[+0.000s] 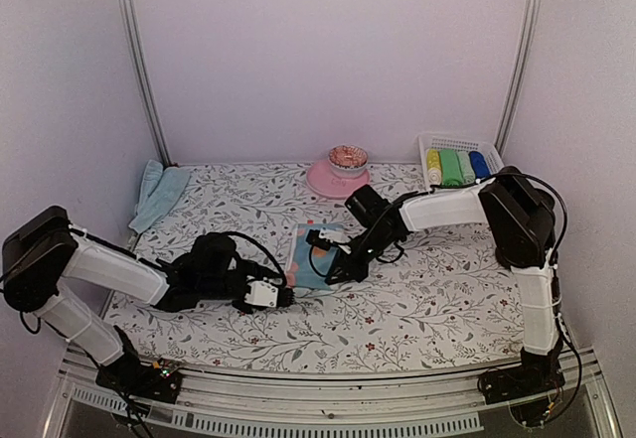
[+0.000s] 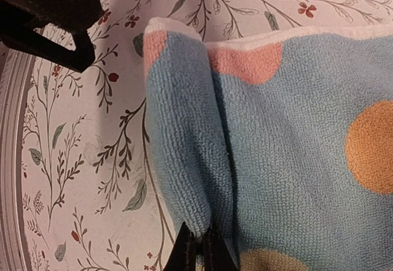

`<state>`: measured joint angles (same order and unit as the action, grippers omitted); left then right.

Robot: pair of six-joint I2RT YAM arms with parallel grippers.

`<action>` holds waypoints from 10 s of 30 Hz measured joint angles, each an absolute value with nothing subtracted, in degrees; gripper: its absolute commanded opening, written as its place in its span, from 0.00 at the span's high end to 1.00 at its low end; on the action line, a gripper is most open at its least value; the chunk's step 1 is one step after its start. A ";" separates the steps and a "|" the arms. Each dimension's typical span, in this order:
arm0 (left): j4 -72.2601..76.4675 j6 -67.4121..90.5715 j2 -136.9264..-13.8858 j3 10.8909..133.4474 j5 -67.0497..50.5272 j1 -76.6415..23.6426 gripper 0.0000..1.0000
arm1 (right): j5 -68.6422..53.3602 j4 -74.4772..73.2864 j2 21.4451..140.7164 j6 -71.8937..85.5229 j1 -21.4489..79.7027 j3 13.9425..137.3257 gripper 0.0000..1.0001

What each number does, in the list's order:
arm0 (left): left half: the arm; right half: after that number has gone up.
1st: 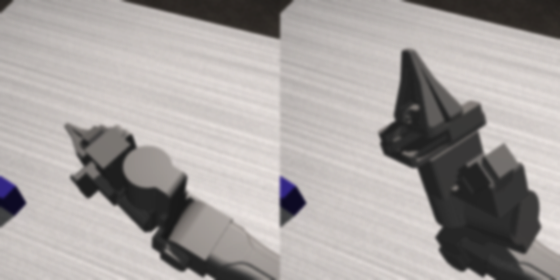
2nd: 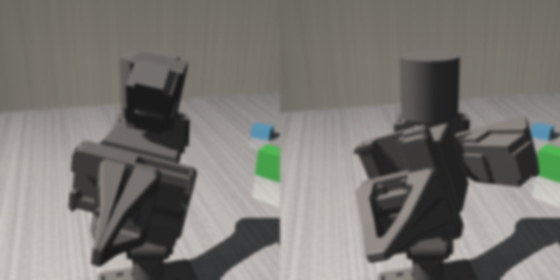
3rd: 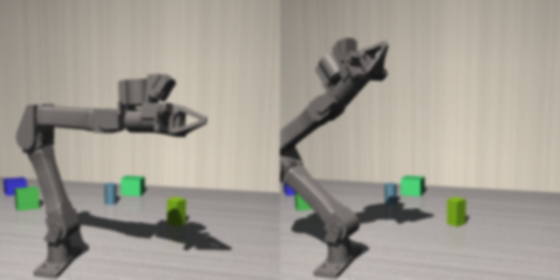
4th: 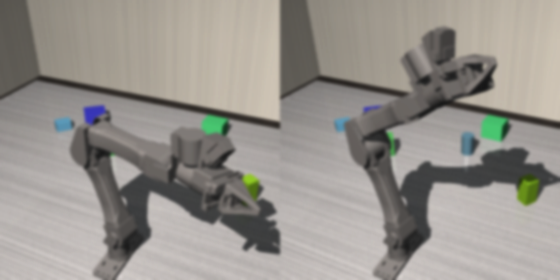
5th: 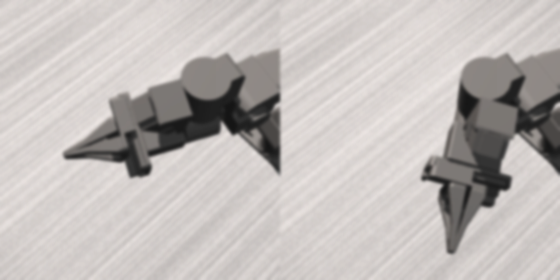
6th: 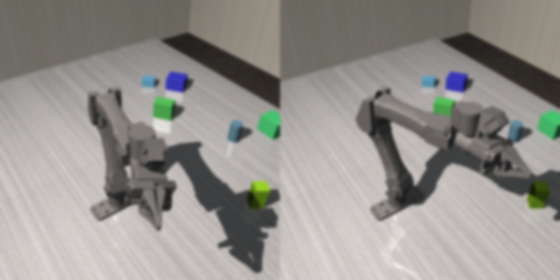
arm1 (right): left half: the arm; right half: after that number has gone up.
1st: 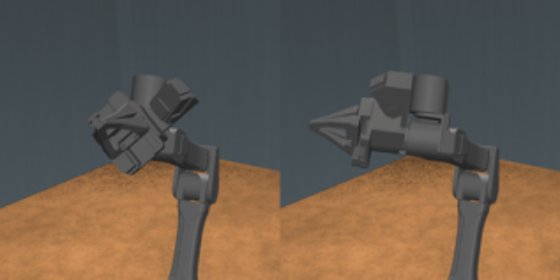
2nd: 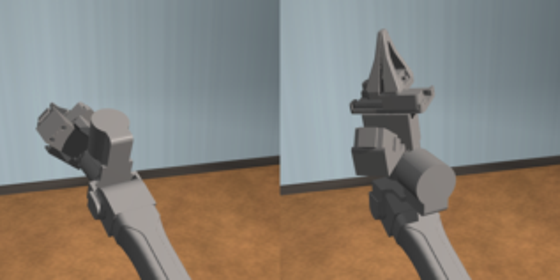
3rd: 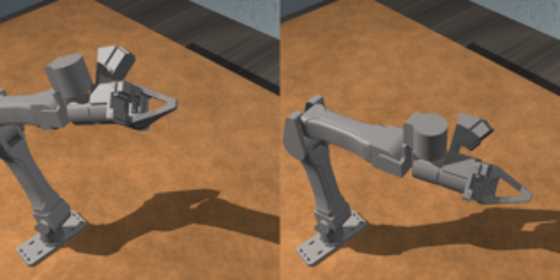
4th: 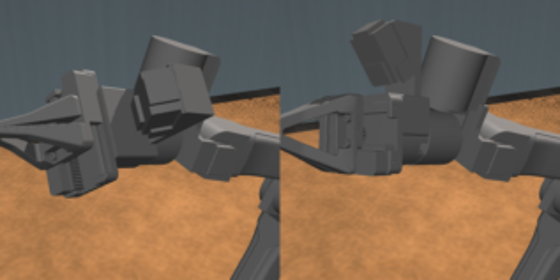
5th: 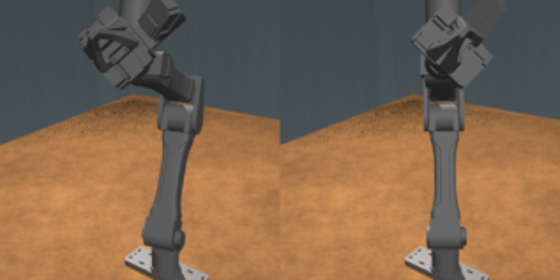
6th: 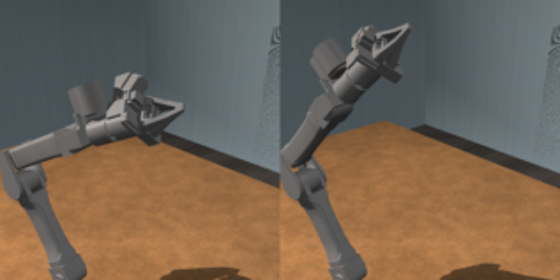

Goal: Roll the towels
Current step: Roll the towel at the center of the board.

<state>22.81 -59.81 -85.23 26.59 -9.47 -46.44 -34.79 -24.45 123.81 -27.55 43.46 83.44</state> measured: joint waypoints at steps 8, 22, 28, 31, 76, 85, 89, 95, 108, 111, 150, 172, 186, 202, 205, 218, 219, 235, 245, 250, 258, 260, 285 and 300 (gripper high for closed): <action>30.33 -66.41 -89.69 25.43 -6.11 -48.53 0.62 | -36.80 -27.42 125.58 -27.18 42.68 86.00 0.98; 35.77 -68.23 -97.97 27.62 -1.41 -48.77 0.61 | -36.80 -28.34 125.82 -27.18 42.68 86.63 0.98; 38.37 -68.88 -99.94 28.25 0.36 -48.77 0.64 | -36.86 -28.51 125.97 -27.18 42.65 86.76 0.98; 39.62 -69.06 -101.58 29.17 1.50 -48.80 0.70 | -36.99 -28.62 126.08 -27.18 42.61 86.87 0.98; -14.33 -48.99 -106.80 59.92 -19.53 -40.36 1.00 | -11.97 14.24 96.95 -44.71 53.45 47.05 0.49; -23.05 -48.14 -110.61 66.32 -25.89 -37.65 1.00 | -3.86 16.99 106.41 -48.99 55.70 50.43 0.49; -24.99 -48.14 -112.12 67.81 -27.68 -37.10 1.00 | -0.75 18.09 108.27 -50.15 56.10 51.79 0.50; -26.57 -48.10 -113.06 69.10 -29.39 -36.45 1.00 | 1.41 19.05 110.19 -51.51 56.36 53.30 0.56; -27.92 -48.12 -113.62 69.71 -31.27 -35.53 1.00 | 5.65 17.47 114.76 -52.05 56.93 58.06 0.91; -27.64 -48.03 -113.30 69.36 -31.11 -35.40 0.86 | 5.41 14.28 114.89 -50.35 56.99 59.86 0.92; 21.47 -58.46 -81.34 23.88 -10.17 -43.72 0.65 | -36.51 -31.09 128.77 -27.35 47.09 92.18 0.96; 33.26 -65.25 -91.48 23.77 -3.11 -48.93 0.61 | -40.71 -35.59 131.50 -26.09 45.58 96.07 0.96; 39.62 -66.83 -100.47 27.29 2.96 -49.08 0.79 | -41.17 -35.99 131.55 -26.11 44.84 96.07 0.96; 30.24 -64.86 -101.25 32.84 4.40 -49.50 1.00 | -36.62 -34.22 126.72 -26.61 44.36 92.07 0.49; 22.52 -61.98 -100.27 36.27 2.50 -49.21 1.00 | -32.29 -31.05 119.24 -26.83 44.16 84.77 0.44; -12.36 -50.24 -102.35 55.79 -16.45 -42.09 1.00 | -17.80 -2.70 98.35 -36.25 51.70 55.33 0.39; -14.59 -49.76 -103.00 57.17 -17.85 -41.58 1.00 | -17.15 -1.37 98.35 -37.17 52.38 54.22 0.39; -31.42 -48.14 -110.87 68.60 -29.67 -37.04 1.00 | -3.44 12.84 107.55 -47.72 57.95 54.15 0.40; -33.69 -48.12 -113.01 70.43 -32.69 -35.99 1.00 | 2.20 15.03 111.90 -50.98 59.83 57.21 0.48; -33.74 -48.14 -113.01 70.43 -32.82 -35.90 1.00 | 5.69 15.22 114.08 -51.29 59.99 59.07 0.55; -33.71 -48.16 -112.92 70.43 -32.75 -35.83 0.95 | 8.69 11.88 116.22 -50.04 60.01 62.41 0.80; -33.17 -48.05 -112.16 69.87 -32.27 -35.79 0.85 | 8.40 10.68 116.25 -49.52 60.01 63.02 0.86; 10.61 -48.86 -76.75 25.28 -20.58 -33.21 0.46 | -17.34 -22.20 123.17 -33.52 54.33 85.78 0.91; 33.85 -59.86 -80.55 15.97 -8.58 -44.42 0.48 | -33.17 -37.45 132.35 -28.18 49.58 100.88 0.91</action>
